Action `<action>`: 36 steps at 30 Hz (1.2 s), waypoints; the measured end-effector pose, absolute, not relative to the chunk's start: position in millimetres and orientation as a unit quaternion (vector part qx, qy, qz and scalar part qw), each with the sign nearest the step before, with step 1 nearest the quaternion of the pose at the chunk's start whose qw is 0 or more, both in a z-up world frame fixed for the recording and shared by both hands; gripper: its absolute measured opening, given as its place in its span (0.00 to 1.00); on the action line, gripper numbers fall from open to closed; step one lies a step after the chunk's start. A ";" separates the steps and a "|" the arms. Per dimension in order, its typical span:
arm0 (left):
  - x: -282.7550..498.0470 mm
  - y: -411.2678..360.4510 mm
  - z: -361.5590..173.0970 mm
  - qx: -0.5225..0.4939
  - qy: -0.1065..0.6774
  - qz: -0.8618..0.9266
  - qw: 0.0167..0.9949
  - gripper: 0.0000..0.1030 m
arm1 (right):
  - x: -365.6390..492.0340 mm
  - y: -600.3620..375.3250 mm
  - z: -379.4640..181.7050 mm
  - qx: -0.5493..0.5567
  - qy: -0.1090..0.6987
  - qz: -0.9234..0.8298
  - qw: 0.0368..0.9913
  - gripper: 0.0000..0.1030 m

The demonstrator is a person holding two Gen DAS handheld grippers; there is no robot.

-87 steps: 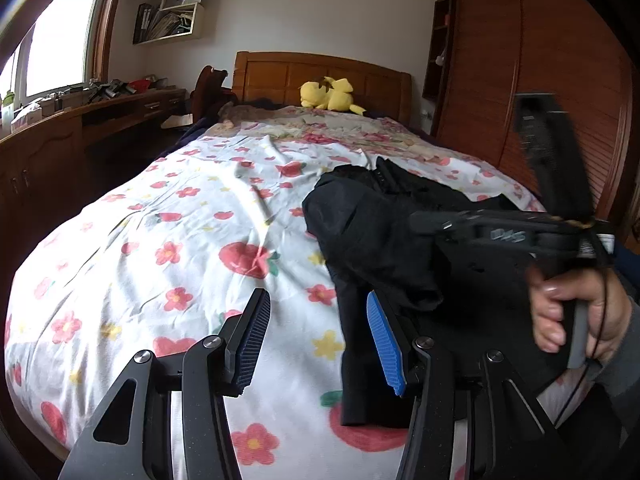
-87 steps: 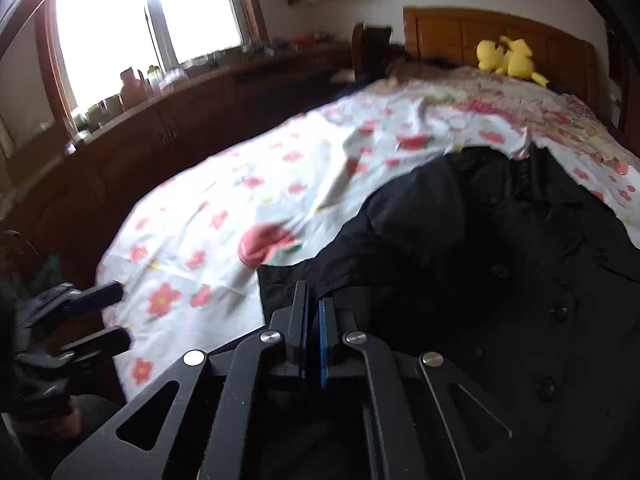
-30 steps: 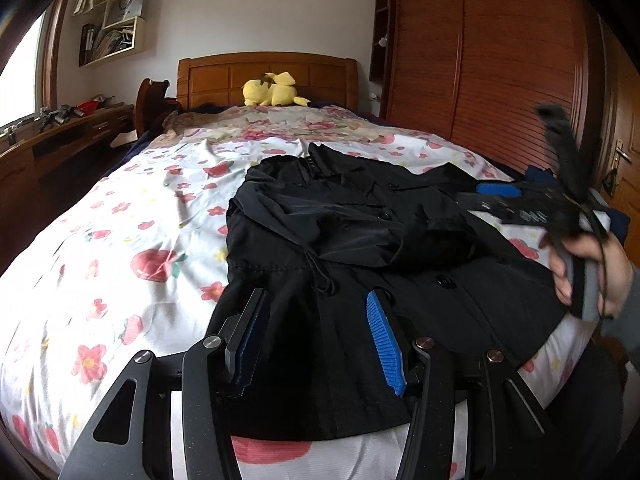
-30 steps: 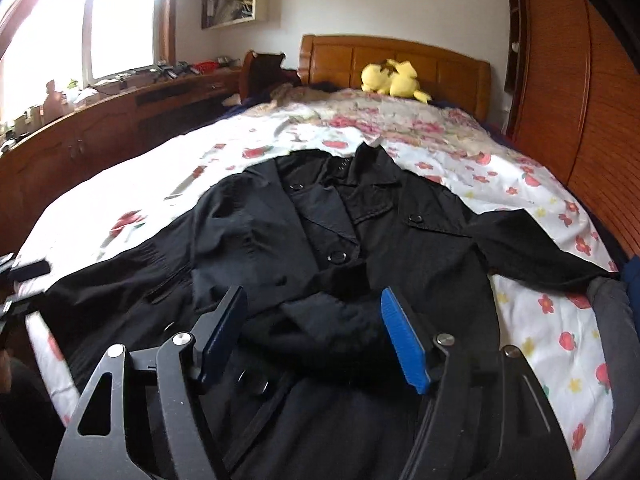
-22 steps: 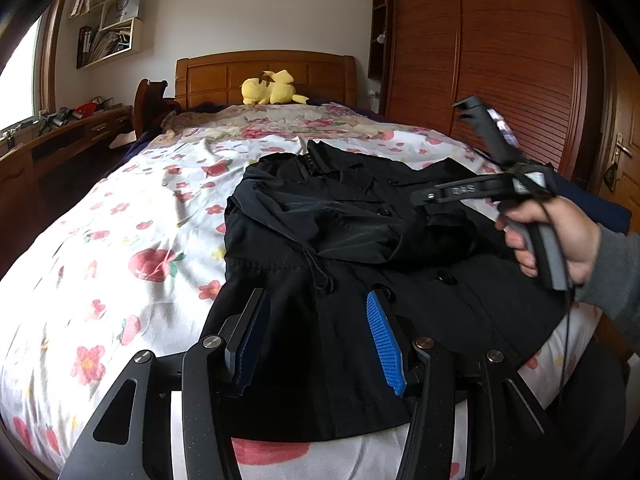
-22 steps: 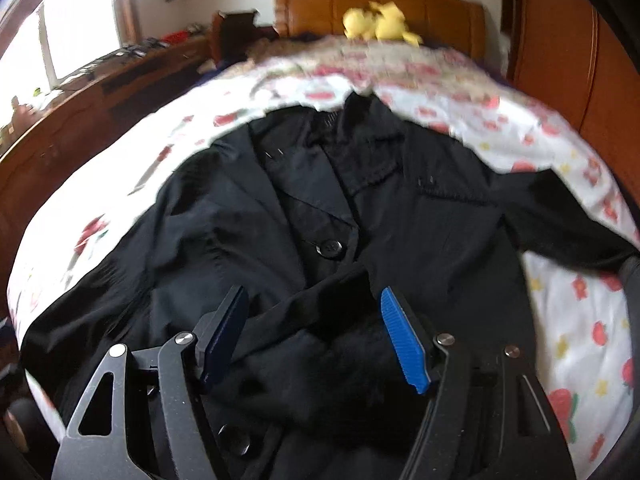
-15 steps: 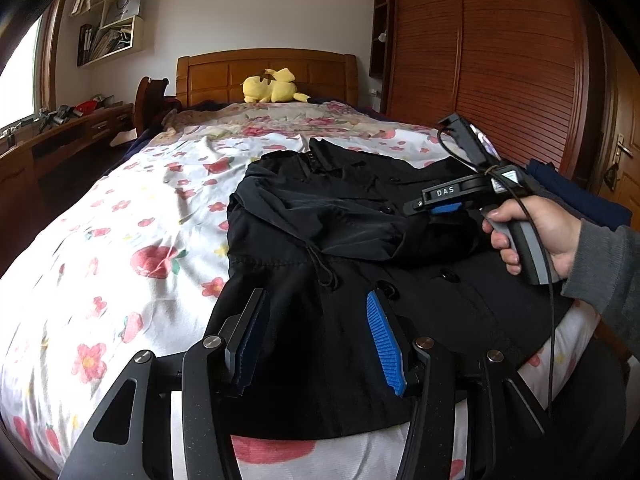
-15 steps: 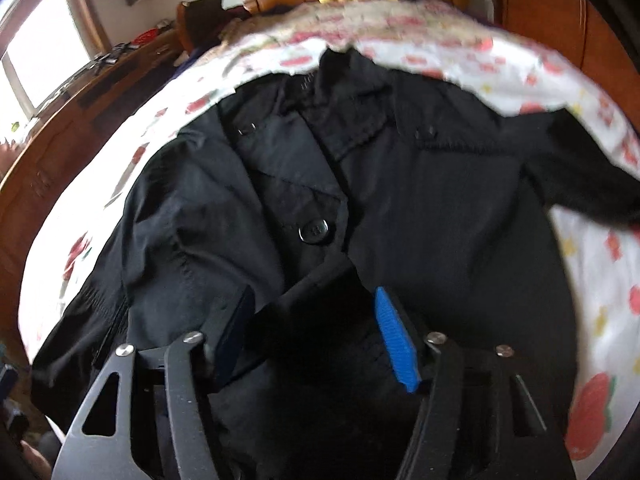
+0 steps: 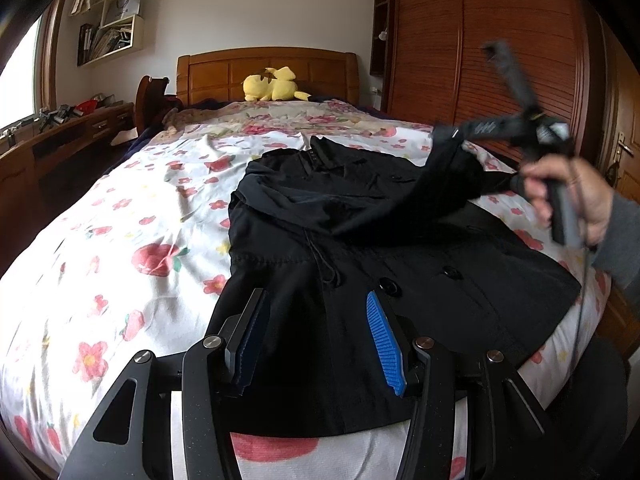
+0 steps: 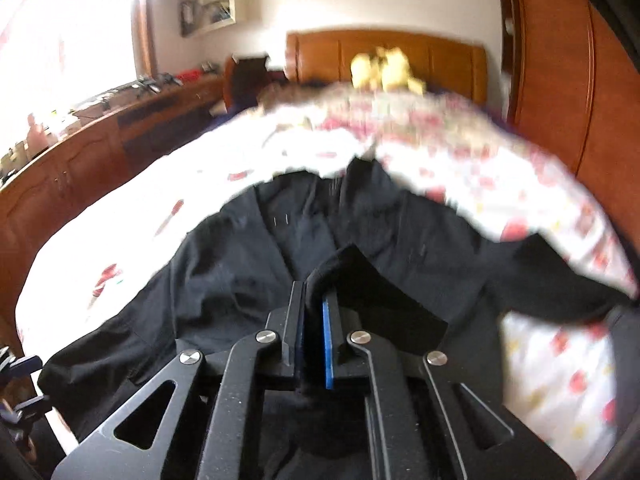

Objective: Fold large clothes

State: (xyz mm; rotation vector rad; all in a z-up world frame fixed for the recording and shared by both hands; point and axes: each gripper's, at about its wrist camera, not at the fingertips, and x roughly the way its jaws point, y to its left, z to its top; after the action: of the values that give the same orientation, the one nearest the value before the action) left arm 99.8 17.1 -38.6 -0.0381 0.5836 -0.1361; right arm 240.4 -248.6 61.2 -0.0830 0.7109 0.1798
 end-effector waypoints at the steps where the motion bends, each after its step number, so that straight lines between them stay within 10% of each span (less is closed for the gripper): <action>1: 99.6 17.0 -38.3 -0.018 0.288 -0.066 0.955 0.51 | 230.3 -249.1 73.8 -0.047 0.333 0.092 0.937 0.08; 36: 110.4 -27.2 -37.1 0.022 0.290 -0.078 0.954 0.51 | 51.4 -270.1 -2.7 -0.019 0.438 0.121 0.891 0.08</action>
State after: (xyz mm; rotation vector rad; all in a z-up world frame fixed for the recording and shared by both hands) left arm 110.4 -27.2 -37.1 0.0442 0.5899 -0.1577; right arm 51.4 -270.1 -2.7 -0.0402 0.9091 0.2513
